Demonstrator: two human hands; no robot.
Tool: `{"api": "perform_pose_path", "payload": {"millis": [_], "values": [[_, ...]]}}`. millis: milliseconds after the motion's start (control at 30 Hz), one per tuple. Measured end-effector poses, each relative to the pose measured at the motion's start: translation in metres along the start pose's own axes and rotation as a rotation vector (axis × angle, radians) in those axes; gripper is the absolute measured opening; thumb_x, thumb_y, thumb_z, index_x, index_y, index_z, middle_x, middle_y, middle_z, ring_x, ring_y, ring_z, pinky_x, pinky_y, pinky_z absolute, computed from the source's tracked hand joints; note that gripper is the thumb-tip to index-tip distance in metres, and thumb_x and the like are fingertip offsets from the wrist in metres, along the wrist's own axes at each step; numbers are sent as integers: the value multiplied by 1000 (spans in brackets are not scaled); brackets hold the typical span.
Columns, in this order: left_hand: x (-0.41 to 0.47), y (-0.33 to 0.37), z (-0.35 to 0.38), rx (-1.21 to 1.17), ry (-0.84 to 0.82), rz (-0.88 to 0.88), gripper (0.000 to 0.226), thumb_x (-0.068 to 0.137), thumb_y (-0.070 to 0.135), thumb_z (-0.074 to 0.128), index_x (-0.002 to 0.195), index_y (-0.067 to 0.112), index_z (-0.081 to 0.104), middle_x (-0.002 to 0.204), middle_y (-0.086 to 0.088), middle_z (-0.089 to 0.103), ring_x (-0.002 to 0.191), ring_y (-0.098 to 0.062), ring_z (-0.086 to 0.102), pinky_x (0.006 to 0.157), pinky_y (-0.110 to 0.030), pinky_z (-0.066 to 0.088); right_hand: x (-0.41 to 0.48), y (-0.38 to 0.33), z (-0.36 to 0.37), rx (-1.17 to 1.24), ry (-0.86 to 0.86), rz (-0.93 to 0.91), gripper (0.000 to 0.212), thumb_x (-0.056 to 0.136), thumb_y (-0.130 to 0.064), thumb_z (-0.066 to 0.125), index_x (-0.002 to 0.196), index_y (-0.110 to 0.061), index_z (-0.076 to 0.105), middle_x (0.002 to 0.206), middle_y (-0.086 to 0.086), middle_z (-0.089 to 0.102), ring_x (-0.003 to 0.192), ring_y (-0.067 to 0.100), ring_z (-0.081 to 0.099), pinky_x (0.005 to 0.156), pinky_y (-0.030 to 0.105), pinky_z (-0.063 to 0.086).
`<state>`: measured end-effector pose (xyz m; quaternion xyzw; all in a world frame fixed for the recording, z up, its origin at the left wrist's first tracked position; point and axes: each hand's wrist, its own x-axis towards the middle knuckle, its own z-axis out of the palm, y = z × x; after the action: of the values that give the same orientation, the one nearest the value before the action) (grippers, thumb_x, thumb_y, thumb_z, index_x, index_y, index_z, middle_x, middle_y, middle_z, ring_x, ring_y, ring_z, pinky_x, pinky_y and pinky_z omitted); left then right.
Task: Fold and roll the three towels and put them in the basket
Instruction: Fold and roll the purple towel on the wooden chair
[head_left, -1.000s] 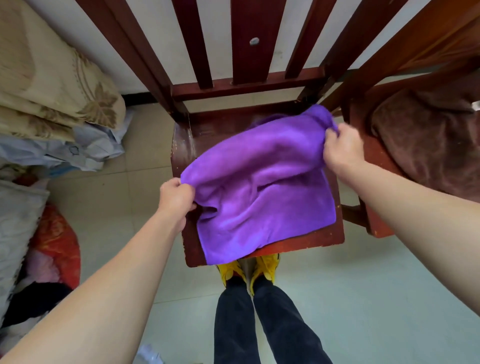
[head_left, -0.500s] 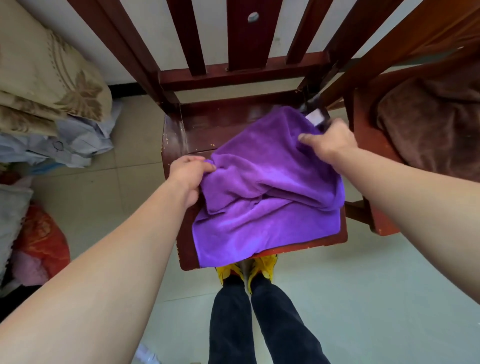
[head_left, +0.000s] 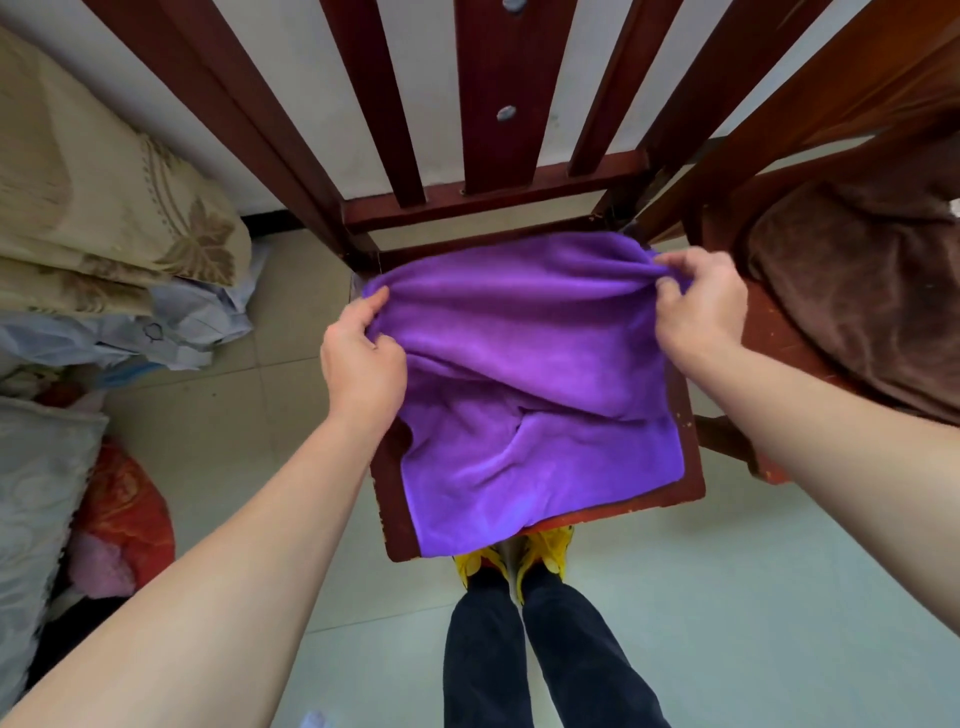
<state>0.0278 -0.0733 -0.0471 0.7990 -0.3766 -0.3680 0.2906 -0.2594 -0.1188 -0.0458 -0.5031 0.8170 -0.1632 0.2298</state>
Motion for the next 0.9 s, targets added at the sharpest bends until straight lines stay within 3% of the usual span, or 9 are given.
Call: {"api": "perform_pose_path", "payload": {"millis": [133,233,367,467,533,600,733,900], "values": [[-3,-8,7,135,-11,39,56,82,-5,48,134,12,54,138,-8,52,122,-23,52,98,-11,29,12,-7,-1,37,-21,-14,34,88,-13,55,121,-19,61,124,14,53,110,31,56,94,30,40],[-14,-27,7,144,-50,-108,64,84,14,63,143,17,39,139,-11,44,123,-23,48,104,-24,32,3,10,3,-52,-99,98,58,85,-30,67,136,-21,43,135,14,45,113,34,55,94,36,42],[-46,-53,8,209,18,-351,62,76,32,77,126,10,49,126,-14,50,111,-32,55,94,-35,41,-31,53,12,-90,-231,305,74,75,-48,75,135,-18,44,130,14,54,115,35,55,94,39,43],[-73,-66,13,276,44,-422,62,68,37,82,116,11,52,123,-14,47,103,-33,57,88,-37,42,-65,80,22,-69,-348,432,53,70,-52,78,106,-19,58,103,5,66,96,29,63,79,36,48],[-87,-76,16,319,41,-483,61,67,38,83,114,12,54,122,-13,45,101,-34,57,86,-38,43,-85,91,29,-46,-374,462,38,72,-49,77,82,-18,58,85,1,66,83,28,63,67,32,43],[-99,-85,17,367,30,-531,53,68,40,82,108,14,58,117,-12,47,99,-34,58,83,-38,43,-99,100,33,-11,-370,447,33,75,-45,76,71,-19,56,77,0,64,75,27,60,63,31,39],[-121,-95,25,390,-104,-514,26,72,36,77,70,19,57,91,-7,62,88,-31,60,70,-30,40,-117,111,32,119,-358,427,20,82,-32,72,74,-17,61,74,-2,65,76,27,62,64,30,42],[-144,-101,29,312,-315,-636,37,65,19,76,51,17,42,55,-3,51,59,-26,49,58,-28,39,-129,126,14,58,-412,536,20,82,-25,72,78,-7,66,81,9,69,81,32,64,74,39,53]]}}
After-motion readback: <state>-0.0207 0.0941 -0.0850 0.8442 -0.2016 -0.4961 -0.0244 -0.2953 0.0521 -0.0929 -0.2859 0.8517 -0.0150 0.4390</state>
